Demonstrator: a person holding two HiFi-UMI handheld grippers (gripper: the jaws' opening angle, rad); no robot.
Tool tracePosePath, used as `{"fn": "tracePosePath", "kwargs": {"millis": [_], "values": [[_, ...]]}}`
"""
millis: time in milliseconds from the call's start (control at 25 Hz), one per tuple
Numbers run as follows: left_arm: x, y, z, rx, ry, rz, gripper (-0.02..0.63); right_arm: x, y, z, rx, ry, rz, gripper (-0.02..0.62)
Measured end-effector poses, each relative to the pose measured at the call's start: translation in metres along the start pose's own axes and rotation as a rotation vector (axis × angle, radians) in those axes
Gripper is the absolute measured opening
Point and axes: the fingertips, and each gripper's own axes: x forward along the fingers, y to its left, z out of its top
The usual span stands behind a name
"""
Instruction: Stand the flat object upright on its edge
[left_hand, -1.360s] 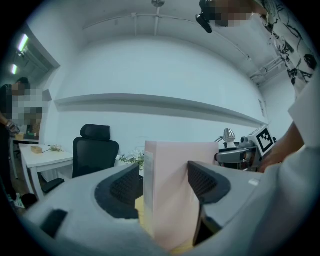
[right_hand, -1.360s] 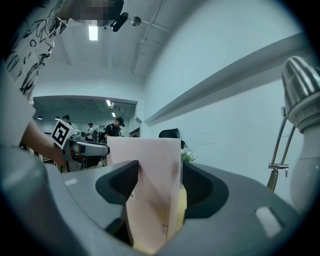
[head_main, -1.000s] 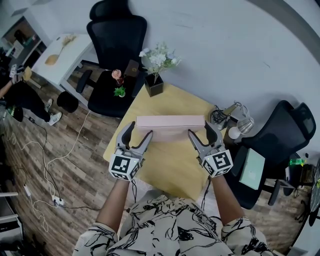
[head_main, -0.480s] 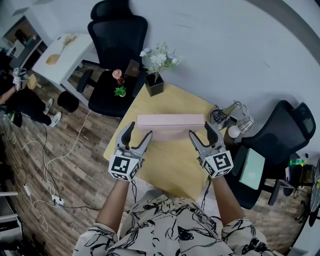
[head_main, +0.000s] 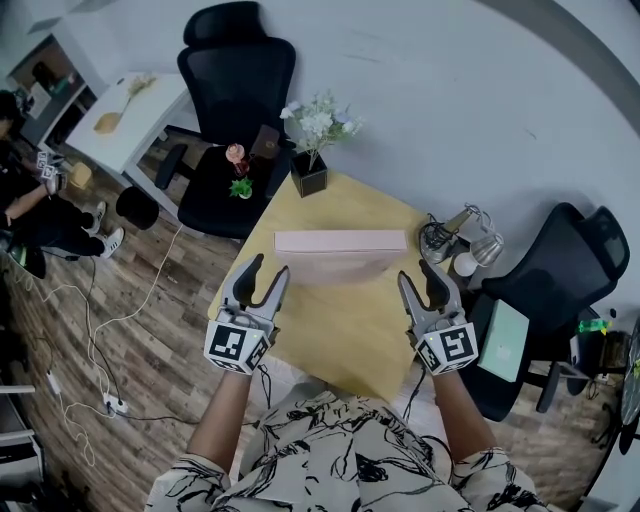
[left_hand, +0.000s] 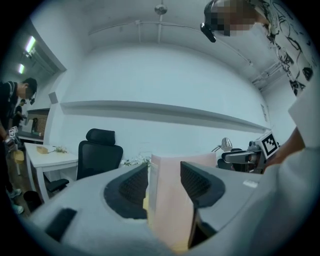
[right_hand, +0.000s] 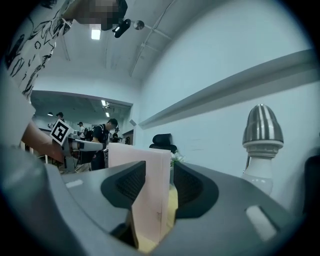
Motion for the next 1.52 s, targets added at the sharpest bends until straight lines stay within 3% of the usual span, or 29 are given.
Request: {"fn": "tracePosePath", "kwargs": {"millis": [200, 400, 520, 720, 1280, 1520], "values": [[-0.021, 0.001, 0.010, -0.019, -0.014, 0.038, 0.161, -0.021, -0.007, 0.010, 0.030, 0.003, -0.050, 0.090], [-0.039, 0.005, 0.023, -0.037, -0.021, 0.082, 0.124, -0.039, -0.004, 0.026, 0.011, -0.018, -0.063, 0.031], [-0.047, 0.008, 0.032, -0.032, -0.025, 0.111, 0.070, -0.045, -0.003, 0.032, -0.004, -0.021, -0.071, 0.026], [-0.057, 0.002, 0.054, 0.040, -0.047, 0.119, 0.002, -0.057, 0.000, 0.047, -0.016, -0.029, -0.082, -0.003], [-0.081, 0.014, 0.085, 0.010, -0.040, 0.181, 0.000, -0.088, -0.015, 0.091, 0.001, -0.091, -0.163, -0.003], [-0.098, 0.013, 0.103, 0.077, -0.063, 0.219, 0.000, -0.098, -0.026, 0.105, 0.012, -0.123, -0.190, -0.003]]}}
